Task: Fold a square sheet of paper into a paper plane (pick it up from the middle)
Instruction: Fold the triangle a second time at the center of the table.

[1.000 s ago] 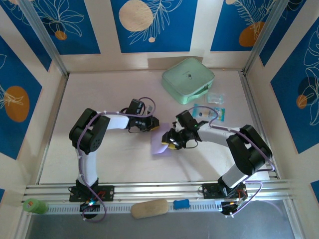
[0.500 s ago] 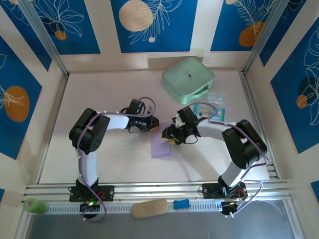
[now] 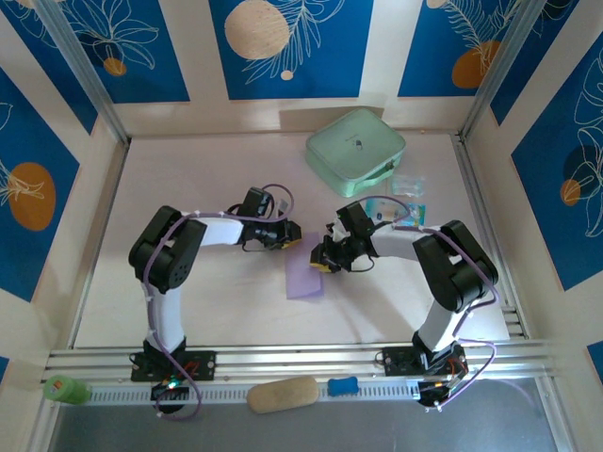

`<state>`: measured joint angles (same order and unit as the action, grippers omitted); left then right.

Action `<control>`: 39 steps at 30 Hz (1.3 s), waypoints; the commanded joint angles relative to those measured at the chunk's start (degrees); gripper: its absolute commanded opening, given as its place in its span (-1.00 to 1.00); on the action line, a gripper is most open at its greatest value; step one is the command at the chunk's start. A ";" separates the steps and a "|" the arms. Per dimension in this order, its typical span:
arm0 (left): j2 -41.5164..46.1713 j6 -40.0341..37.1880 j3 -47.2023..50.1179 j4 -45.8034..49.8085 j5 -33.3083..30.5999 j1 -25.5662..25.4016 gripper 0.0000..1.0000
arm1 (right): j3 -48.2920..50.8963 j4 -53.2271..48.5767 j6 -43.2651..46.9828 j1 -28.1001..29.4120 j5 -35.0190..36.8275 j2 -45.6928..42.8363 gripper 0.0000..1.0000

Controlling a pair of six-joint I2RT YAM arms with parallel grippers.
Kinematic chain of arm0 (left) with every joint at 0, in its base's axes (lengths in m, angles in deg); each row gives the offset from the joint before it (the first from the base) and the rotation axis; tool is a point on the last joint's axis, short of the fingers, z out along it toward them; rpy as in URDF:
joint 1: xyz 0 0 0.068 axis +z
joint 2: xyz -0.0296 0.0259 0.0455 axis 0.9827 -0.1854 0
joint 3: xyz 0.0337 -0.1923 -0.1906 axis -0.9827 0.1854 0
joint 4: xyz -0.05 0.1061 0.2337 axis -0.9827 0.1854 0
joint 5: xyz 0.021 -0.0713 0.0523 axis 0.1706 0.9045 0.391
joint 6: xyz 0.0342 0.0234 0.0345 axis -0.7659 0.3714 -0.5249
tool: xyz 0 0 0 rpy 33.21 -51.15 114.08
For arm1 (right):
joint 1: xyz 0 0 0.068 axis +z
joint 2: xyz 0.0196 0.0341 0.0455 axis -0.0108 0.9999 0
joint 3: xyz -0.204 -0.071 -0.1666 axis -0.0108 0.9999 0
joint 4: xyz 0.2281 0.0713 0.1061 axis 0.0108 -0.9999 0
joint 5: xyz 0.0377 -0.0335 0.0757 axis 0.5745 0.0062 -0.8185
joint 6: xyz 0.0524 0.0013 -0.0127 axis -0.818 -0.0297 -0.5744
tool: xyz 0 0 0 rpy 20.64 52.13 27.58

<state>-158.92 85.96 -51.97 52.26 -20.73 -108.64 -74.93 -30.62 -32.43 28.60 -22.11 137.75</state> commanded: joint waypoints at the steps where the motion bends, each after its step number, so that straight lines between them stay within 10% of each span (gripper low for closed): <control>1: 3.61 1.34 1.64 -1.85 1.18 -0.34 -0.44 | -0.14 -1.69 -1.16 -0.12 1.01 0.54 -0.74; 13: 16.80 -8.20 7.40 -4.28 -2.08 -2.14 -0.30 | 0.87 -3.91 -4.93 -1.80 6.52 -3.33 -0.91; 22: 26.85 -22.11 9.80 6.42 -16.85 -11.18 -0.29 | 1.92 -0.58 -7.51 -4.60 0.89 -2.82 -0.84; 39: 27.72 -43.17 20.84 -11.03 -41.17 -33.71 -0.02 | -0.03 -3.83 -4.46 -5.91 -1.18 -2.79 -0.85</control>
<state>-129.32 48.41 -30.39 44.96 -52.40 -139.83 -73.57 -31.97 -37.90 22.93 -21.50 134.93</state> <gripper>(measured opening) 0.484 0.074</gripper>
